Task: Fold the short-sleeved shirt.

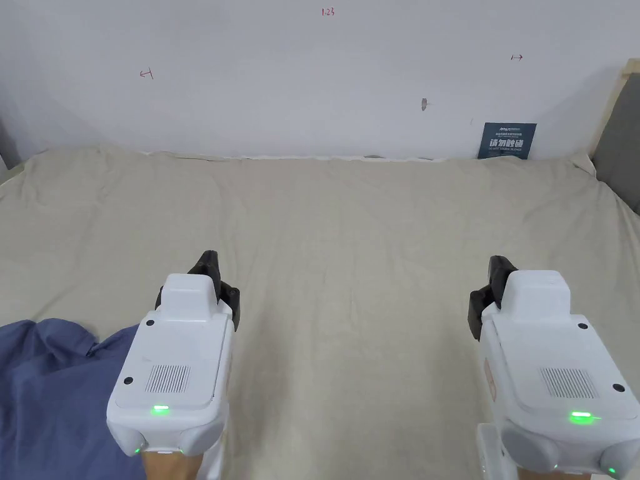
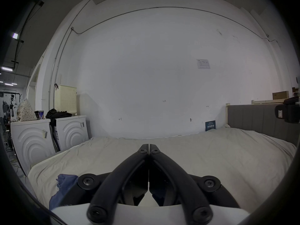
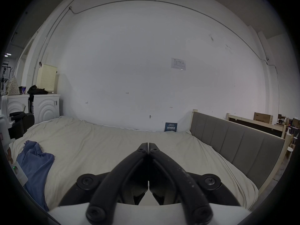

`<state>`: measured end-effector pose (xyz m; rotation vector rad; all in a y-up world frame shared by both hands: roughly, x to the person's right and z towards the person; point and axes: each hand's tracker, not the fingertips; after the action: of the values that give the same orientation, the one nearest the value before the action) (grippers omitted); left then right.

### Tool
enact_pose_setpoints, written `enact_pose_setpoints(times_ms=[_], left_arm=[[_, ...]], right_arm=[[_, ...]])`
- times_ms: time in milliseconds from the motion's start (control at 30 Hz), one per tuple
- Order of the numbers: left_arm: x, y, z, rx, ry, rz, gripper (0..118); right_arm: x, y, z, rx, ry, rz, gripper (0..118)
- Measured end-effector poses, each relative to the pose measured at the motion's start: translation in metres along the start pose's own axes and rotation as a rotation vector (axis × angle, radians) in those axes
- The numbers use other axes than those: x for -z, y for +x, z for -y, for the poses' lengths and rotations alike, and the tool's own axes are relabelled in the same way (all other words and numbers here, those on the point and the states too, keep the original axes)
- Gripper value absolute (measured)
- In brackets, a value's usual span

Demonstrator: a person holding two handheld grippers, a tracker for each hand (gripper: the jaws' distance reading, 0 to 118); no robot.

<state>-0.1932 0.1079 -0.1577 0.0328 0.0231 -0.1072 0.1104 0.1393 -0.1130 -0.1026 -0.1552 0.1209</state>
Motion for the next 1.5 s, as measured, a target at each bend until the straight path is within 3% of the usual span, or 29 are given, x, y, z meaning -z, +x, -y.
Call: enact_pose_setpoints(times_ms=[333,867,1100,1267,1500], left_arm=[[-0.010,-0.037,-0.001,0.012,0.003,-0.081,0],[-0.085,-0.197,0.006,0.056,-0.064,-0.466,0],[-0.113,-0.243,0.014,0.047,-0.117,-0.564,0],[-0.108,-0.259,0.020,-0.012,-0.180,-0.563,0],[-0.052,-0.279,0.048,-0.134,-0.455,-0.420,0]], right_arm=[[0.008,-0.026,-0.004,0.003,0.002,-0.080,1],[0.015,-0.185,-0.024,-0.011,0.044,-0.469,1],[0.007,-0.229,-0.022,-0.029,0.039,-0.572,1],[0.010,-0.240,-0.021,-0.042,0.033,-0.595,1],[0.025,-0.236,-0.018,-0.060,0.016,-0.564,1]])
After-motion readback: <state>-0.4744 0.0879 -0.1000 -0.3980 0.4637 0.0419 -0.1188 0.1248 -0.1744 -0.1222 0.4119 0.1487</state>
